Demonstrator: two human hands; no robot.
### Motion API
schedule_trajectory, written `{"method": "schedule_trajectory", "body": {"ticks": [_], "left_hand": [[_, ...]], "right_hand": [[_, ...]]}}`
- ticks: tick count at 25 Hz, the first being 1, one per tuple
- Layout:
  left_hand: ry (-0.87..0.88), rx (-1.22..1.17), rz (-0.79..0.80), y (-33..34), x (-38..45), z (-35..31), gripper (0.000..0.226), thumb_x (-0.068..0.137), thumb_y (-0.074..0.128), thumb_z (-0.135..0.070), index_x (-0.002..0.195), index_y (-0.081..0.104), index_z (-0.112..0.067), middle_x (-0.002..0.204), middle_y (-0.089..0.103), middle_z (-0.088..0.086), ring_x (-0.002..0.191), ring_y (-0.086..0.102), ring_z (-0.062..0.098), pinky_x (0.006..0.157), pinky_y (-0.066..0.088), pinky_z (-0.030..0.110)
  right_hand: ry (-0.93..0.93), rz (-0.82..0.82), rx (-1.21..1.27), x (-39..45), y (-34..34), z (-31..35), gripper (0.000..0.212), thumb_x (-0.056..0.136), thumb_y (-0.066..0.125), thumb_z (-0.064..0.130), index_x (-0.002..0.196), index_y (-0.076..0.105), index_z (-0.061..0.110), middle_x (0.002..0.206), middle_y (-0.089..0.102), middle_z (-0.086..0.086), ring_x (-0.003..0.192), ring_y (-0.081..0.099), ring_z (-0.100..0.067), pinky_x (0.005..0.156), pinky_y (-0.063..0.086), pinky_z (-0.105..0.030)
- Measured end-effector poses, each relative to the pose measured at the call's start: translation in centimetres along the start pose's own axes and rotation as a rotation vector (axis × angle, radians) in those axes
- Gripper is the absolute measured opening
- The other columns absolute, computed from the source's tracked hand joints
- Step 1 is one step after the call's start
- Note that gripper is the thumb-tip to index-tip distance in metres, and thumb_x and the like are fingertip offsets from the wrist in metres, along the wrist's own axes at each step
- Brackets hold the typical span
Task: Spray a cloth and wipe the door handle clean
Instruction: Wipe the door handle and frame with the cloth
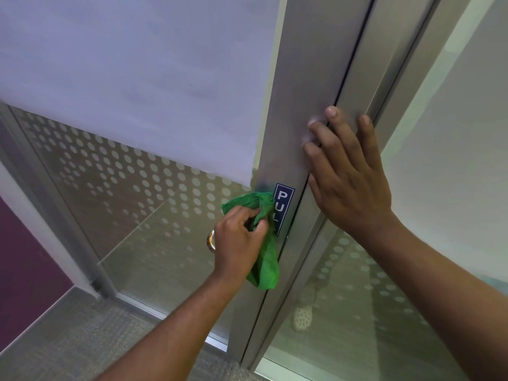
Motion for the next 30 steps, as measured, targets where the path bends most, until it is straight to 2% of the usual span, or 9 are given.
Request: {"method": "schedule_trajectory", "body": {"ticks": [4,7,9,11,13,17,21,28,30], "left_hand": [[0.116,-0.038,-0.105,-0.8,2.3,-2.9,0.009,0.078,0.083,-0.004,0.087,0.081,-0.007,0.082,0.079,0.003,0.073,0.069,0.016,0.069,0.057,0.031],[0.094,-0.119,-0.184,-0.9,3.4,-3.6,0.006,0.080,0.081,-0.011,0.086,0.081,-0.012,0.080,0.075,-0.010,0.070,0.065,0.003,0.068,0.054,0.022],[-0.011,-0.168,-0.185,-0.4,2.5,-2.3,0.004,0.080,0.082,-0.012,0.084,0.080,-0.013,0.076,0.073,-0.011,0.068,0.068,0.009,0.067,0.058,0.030],[-0.124,-0.156,-0.128,0.3,0.9,-0.3,0.006,0.081,0.084,-0.010,0.079,0.078,-0.011,0.073,0.074,-0.003,0.067,0.069,0.023,0.066,0.059,0.043],[-0.168,-0.095,-0.051,0.6,-0.6,1.0,0.009,0.081,0.084,-0.008,0.076,0.077,-0.009,0.070,0.073,0.002,0.066,0.067,0.027,0.066,0.057,0.049],[-0.106,-0.071,-0.037,0.0,0.2,-0.2,0.006,0.083,0.082,-0.008,0.078,0.078,-0.007,0.074,0.075,0.003,0.069,0.068,0.026,0.068,0.058,0.047],[0.041,-0.134,-0.161,-0.9,3.2,-3.6,0.005,0.081,0.081,-0.013,0.086,0.081,-0.015,0.079,0.074,-0.011,0.070,0.069,0.010,0.068,0.059,0.031],[-0.289,-0.206,-0.076,0.3,0.1,1.2,0.015,0.083,0.084,-0.013,0.077,0.077,-0.025,0.068,0.075,-0.006,0.065,0.072,0.023,0.066,0.061,0.049],[-0.305,-0.174,-0.042,0.2,-0.3,1.6,0.013,0.084,0.084,-0.014,0.076,0.077,-0.023,0.068,0.075,-0.004,0.065,0.072,0.025,0.066,0.061,0.051]], "right_hand": [[-0.002,-0.005,0.002,0.1,-0.1,0.0,0.035,0.104,0.055,0.009,0.138,0.058,-0.001,0.159,0.049,-0.022,0.158,0.033,-0.042,0.132,0.010,-0.058],[0.001,-0.008,0.009,0.1,-0.2,0.1,0.036,0.103,0.055,0.008,0.138,0.059,-0.001,0.159,0.049,-0.022,0.158,0.032,-0.041,0.132,0.009,-0.058],[0.000,-0.012,0.008,0.1,-0.2,0.1,0.036,0.103,0.055,0.008,0.137,0.059,-0.001,0.159,0.050,-0.022,0.158,0.032,-0.041,0.132,0.010,-0.058],[-0.001,-0.014,0.006,0.1,-0.1,0.0,0.035,0.103,0.055,0.008,0.137,0.060,0.000,0.158,0.051,-0.022,0.157,0.033,-0.041,0.132,0.011,-0.059],[-0.004,-0.009,0.004,0.1,0.0,0.0,0.034,0.104,0.055,0.008,0.137,0.059,0.000,0.159,0.050,-0.022,0.157,0.032,-0.041,0.132,0.010,-0.058],[-0.004,-0.007,0.010,0.0,0.1,0.0,0.033,0.105,0.054,0.009,0.137,0.058,0.000,0.159,0.049,-0.022,0.158,0.032,-0.042,0.132,0.010,-0.059],[-0.006,-0.023,0.006,0.0,0.1,0.1,0.034,0.104,0.055,0.008,0.136,0.059,-0.001,0.159,0.050,-0.023,0.158,0.031,-0.041,0.132,0.012,-0.060],[-0.009,-0.026,-0.003,0.0,0.2,-0.1,0.034,0.104,0.053,0.009,0.137,0.057,0.000,0.159,0.050,-0.022,0.157,0.031,-0.041,0.132,0.011,-0.059],[-0.008,-0.027,-0.004,0.0,0.3,-0.1,0.034,0.105,0.052,0.009,0.137,0.057,0.000,0.159,0.049,-0.022,0.158,0.030,-0.041,0.132,0.010,-0.059]]}}
Point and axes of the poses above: each hand's wrist, its own x-axis towards the middle knuckle, its own y-axis out of the palm, z = x × y, the point moved 4 cm from there along x, towards the middle knuckle
